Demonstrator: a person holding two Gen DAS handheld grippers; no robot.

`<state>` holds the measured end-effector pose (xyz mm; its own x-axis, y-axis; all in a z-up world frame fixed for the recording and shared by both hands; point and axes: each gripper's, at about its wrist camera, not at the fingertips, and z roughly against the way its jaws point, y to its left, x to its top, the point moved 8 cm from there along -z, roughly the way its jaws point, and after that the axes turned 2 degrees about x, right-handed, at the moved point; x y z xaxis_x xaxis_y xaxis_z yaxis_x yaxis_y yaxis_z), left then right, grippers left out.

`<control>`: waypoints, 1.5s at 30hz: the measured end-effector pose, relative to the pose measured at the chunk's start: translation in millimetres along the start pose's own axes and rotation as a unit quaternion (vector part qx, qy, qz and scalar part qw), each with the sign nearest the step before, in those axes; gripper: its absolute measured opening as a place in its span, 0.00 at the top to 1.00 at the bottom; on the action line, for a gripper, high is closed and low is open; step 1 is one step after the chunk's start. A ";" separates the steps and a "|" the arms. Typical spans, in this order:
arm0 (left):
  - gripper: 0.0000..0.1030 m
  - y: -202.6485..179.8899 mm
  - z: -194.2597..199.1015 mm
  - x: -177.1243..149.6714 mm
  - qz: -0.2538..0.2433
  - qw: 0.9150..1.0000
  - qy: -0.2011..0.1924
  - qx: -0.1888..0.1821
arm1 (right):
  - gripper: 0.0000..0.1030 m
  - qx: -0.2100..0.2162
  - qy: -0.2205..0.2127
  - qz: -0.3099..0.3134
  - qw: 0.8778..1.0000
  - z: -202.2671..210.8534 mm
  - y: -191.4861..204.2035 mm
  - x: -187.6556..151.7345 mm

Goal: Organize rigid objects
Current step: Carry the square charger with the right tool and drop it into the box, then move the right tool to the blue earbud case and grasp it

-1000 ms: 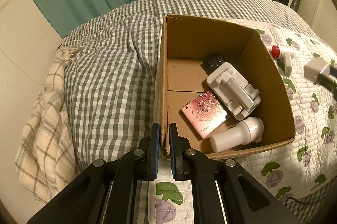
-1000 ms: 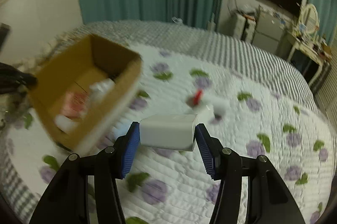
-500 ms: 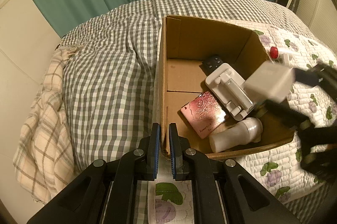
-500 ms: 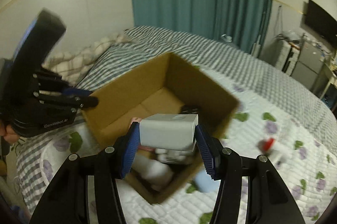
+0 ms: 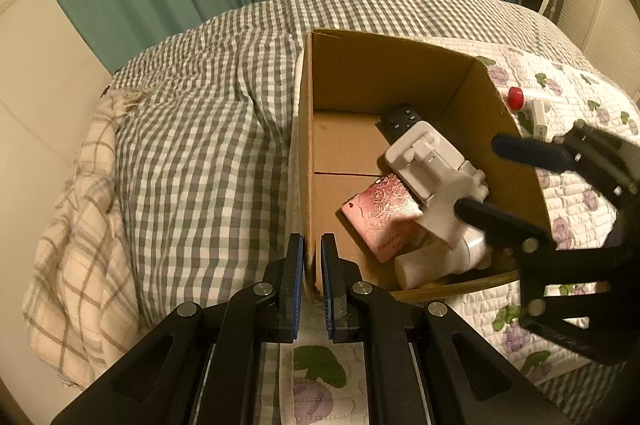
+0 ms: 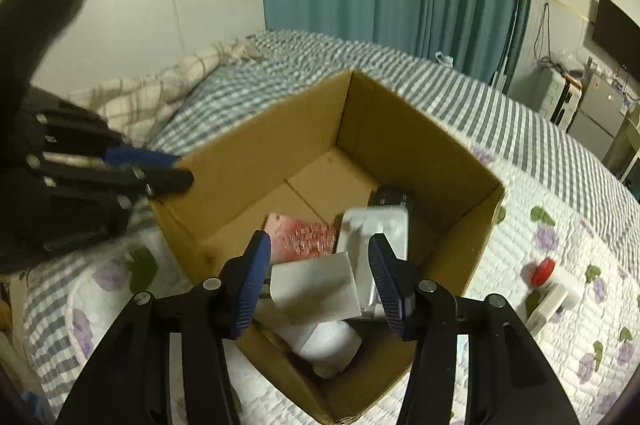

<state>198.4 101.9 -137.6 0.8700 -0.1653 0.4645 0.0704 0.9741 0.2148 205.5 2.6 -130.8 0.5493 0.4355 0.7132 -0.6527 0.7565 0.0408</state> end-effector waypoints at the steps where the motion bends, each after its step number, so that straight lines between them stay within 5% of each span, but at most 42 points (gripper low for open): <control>1: 0.93 0.3 0.1 -0.4 0.001 1.000 0.000 0.000 | 0.50 -0.002 -0.005 0.001 1.000 3.4 0.0 2.8; 4: 0.93 0.2 -0.7 -0.8 0.002 1.000 0.001 0.000 | 0.44 -0.013 -0.014 0.001 1.000 14.8 -5.1 9.3; 9: 0.93 0.2 -1.3 -0.4 0.002 1.000 0.001 0.002 | 0.15 -0.044 -0.064 -0.030 0.996 59.4 -42.0 19.7; 14: 0.93 0.9 -1.1 -0.6 0.004 1.000 0.002 0.003 | 0.07 -0.093 -0.089 -0.054 0.990 95.0 -94.5 13.8; 20: 0.93 1.2 -1.5 -0.9 0.006 1.000 0.003 0.006 | 0.07 -0.110 -0.048 -0.079 0.990 82.9 -131.8 -33.3; 32: 0.93 -0.1 -1.8 -1.2 0.005 1.000 0.005 0.012 | 0.07 -0.082 0.029 -0.028 0.996 9.1 -116.5 -105.8; 45: 0.93 0.6 -1.9 -2.9 0.005 1.000 0.004 0.016 | 0.20 -0.057 0.064 -0.008 0.996 -33.9 -106.1 -118.6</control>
<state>196.9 103.2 -140.4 0.8742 -0.1548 0.4602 0.0466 0.9702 0.2377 227.2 -112.7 -243.4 0.6257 0.4766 0.6175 -0.5842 0.8109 -0.0339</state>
